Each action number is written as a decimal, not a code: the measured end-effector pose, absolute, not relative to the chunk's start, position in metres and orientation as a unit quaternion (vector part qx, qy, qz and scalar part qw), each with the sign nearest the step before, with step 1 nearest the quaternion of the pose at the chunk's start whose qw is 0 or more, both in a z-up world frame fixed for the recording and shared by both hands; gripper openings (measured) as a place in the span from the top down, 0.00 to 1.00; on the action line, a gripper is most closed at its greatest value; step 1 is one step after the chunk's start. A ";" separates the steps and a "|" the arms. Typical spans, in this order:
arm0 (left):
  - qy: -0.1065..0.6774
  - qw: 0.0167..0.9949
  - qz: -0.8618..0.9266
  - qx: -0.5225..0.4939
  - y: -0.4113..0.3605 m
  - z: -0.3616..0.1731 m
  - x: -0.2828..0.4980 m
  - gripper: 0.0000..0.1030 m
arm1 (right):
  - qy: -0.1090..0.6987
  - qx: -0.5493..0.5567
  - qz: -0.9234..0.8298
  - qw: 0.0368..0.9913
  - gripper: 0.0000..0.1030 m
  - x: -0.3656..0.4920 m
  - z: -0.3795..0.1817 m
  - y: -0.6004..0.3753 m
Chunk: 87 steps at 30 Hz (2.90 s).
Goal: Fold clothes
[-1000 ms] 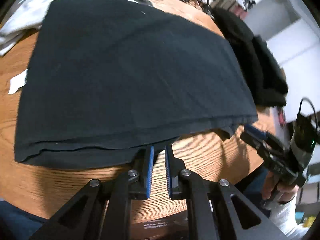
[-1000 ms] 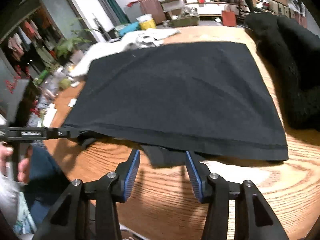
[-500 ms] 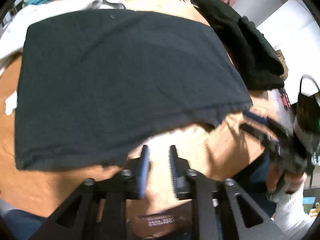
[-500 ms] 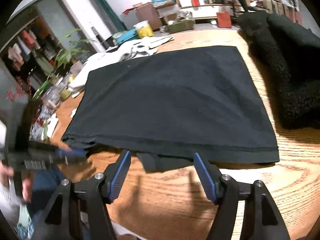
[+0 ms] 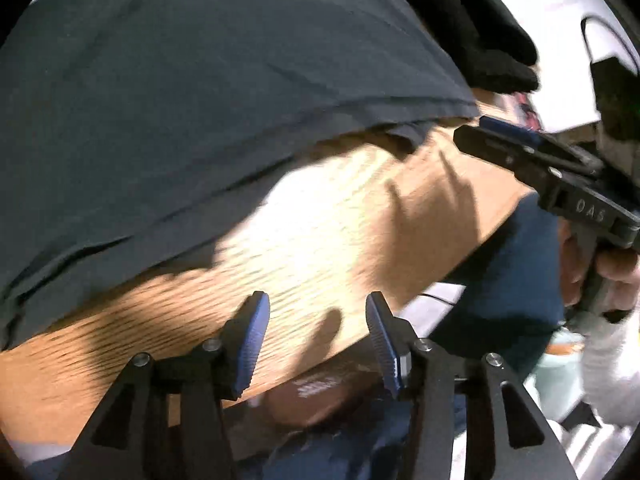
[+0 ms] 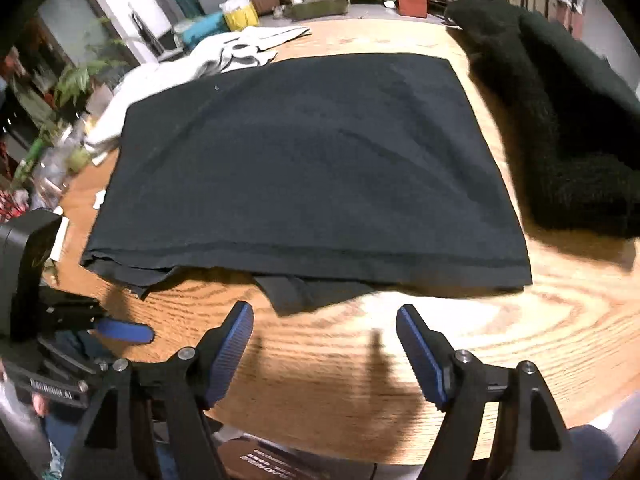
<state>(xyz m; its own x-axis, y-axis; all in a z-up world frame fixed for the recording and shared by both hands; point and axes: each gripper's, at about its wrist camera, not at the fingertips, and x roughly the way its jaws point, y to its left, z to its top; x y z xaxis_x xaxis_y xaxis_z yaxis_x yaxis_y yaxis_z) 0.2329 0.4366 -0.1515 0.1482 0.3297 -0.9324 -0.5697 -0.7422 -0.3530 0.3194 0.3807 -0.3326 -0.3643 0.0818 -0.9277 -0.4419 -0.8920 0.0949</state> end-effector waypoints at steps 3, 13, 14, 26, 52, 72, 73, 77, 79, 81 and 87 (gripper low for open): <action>0.064 0.327 0.677 -0.657 0.427 -0.128 0.223 0.47 | 0.112 -0.548 0.811 0.173 0.24 0.291 -0.328 0.357; -0.002 0.189 0.751 -0.633 0.397 -0.109 0.193 0.42 | -0.009 -0.585 0.795 0.160 0.24 0.225 -0.359 0.300; -0.007 0.183 0.753 -0.632 0.397 -0.108 0.193 0.42 | -0.015 -0.594 0.788 0.160 0.24 0.228 -0.365 0.300; -0.017 0.177 0.754 -0.633 0.429 -0.094 0.180 0.41 | 0.096 -0.578 0.799 0.136 0.29 0.283 -0.351 0.323; 0.001 0.172 0.752 -0.636 0.370 -0.065 0.153 0.39 | 0.195 -0.576 0.785 0.118 0.48 0.289 -0.347 0.344; 0.007 0.177 0.755 -0.631 0.380 -0.118 0.157 0.38 | 0.253 -0.548 0.785 0.139 0.47 0.318 -0.324 0.387; 0.006 0.177 0.755 -0.631 0.380 -0.119 0.157 0.38 | 0.256 -0.547 0.783 0.149 0.47 0.317 -0.327 0.389; 0.002 0.179 0.758 -0.627 0.373 -0.110 0.159 0.38 | 0.264 -0.527 0.790 0.170 0.97 0.315 -0.330 0.398; 0.000 0.181 0.760 -0.624 0.372 -0.108 0.159 0.38 | 0.250 -0.537 0.788 0.165 0.98 0.316 -0.330 0.398; 0.001 0.179 0.761 -0.624 0.368 -0.106 0.159 0.38 | 0.249 -0.558 0.776 0.156 0.89 0.321 -0.331 0.396; 0.013 0.177 0.764 -0.621 0.369 -0.101 0.163 0.38 | 0.247 -0.542 0.783 0.180 0.53 0.334 -0.310 0.406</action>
